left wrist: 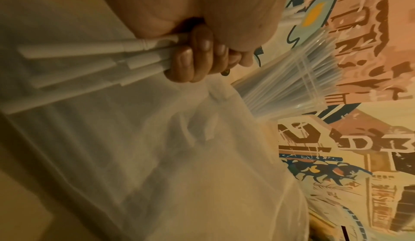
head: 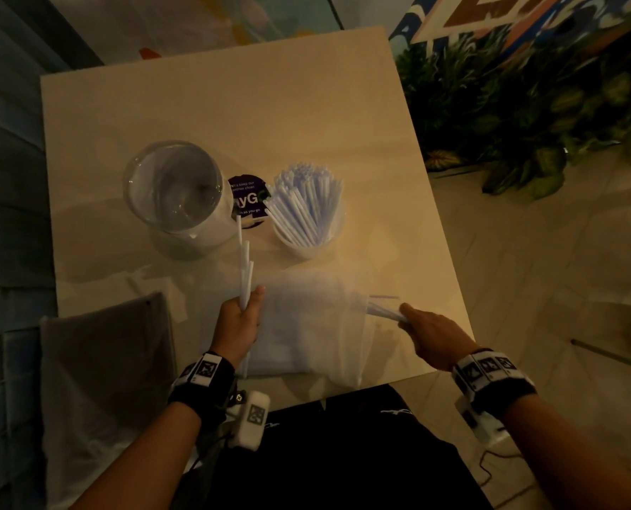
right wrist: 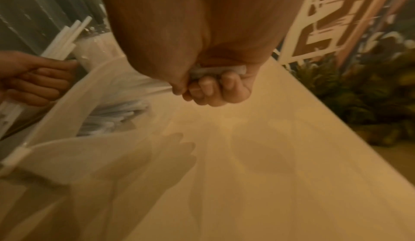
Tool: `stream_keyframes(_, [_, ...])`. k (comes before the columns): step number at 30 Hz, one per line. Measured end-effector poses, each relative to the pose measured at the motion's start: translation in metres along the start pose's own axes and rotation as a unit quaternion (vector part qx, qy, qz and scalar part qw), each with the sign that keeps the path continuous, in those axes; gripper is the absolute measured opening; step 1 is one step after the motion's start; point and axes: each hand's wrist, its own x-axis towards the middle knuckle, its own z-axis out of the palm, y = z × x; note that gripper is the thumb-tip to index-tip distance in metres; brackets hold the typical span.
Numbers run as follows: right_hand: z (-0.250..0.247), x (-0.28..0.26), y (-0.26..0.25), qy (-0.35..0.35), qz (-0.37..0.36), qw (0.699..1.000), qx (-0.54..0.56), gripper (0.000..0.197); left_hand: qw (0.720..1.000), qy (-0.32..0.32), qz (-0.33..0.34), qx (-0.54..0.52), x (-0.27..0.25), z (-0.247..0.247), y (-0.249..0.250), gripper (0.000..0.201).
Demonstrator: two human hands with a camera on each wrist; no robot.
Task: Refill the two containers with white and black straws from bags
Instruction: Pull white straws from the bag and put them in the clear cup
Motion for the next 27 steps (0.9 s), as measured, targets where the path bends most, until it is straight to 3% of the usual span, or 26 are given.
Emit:
stream_keyframes(7, [0.016, -0.031, 0.023, -0.015, 0.058, 0.997, 0.048, 0.041, 0.999, -0.015, 0.005, -0.027, -0.008, 0.013, 0.013, 0.047])
stream_keyframes(13, [0.022, -0.026, 0.015, -0.023, 0.013, 0.999, 0.025, 0.022, 0.999, -0.034, 0.018, -0.015, -0.015, 0.024, 0.017, 0.049])
stream_keyframes(19, [0.014, -0.024, 0.008, 0.006, -0.008, 0.999, 0.031, 0.029, 0.999, -0.047, 0.022, -0.007, -0.018, 0.030, 0.014, 0.048])
stream_keyframes(27, [0.007, -0.053, 0.039, -0.002, 0.032, 0.998, 0.061, 0.035, 0.999, -0.047, 0.027, -0.005, -0.023, 0.032, 0.014, 0.047])
